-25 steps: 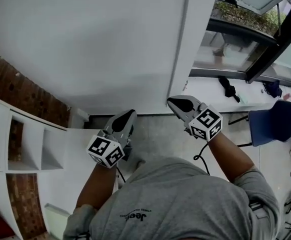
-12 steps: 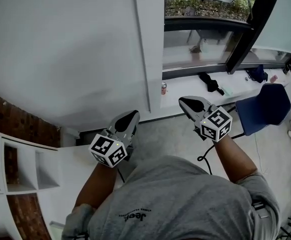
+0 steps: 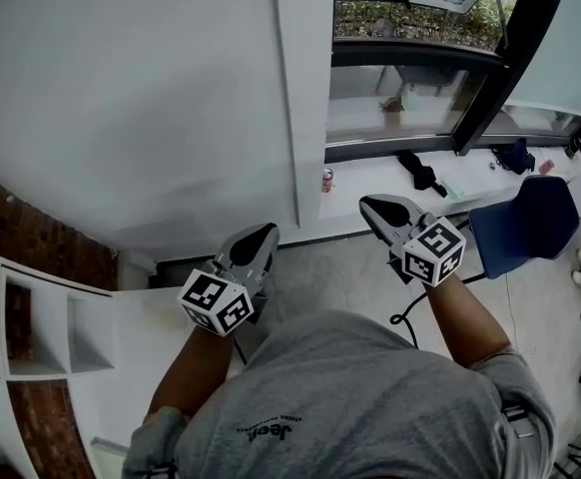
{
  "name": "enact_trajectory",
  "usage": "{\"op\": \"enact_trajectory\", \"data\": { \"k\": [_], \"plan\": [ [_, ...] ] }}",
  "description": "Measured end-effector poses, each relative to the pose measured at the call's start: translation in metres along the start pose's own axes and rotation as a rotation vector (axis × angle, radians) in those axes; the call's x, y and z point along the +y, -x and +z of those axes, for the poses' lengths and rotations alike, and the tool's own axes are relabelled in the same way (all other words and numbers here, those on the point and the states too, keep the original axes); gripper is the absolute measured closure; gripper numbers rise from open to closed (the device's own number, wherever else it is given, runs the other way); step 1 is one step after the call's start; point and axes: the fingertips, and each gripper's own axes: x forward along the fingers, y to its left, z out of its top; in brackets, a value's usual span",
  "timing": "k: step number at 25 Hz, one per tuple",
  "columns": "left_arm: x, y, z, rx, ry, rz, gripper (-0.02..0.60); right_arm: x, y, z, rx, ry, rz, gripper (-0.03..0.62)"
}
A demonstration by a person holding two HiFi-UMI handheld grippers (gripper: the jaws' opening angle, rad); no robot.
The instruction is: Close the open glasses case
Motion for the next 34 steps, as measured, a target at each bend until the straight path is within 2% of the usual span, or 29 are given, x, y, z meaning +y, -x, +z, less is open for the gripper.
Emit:
{"op": "enact_trajectory", "data": {
  "k": [34],
  "plan": [
    [0.006,0.016,0.002,-0.017,0.009,0.013,0.584,0.016,-0.012,0.0,0.034,0.041,0.027,0.586]
  ]
}}
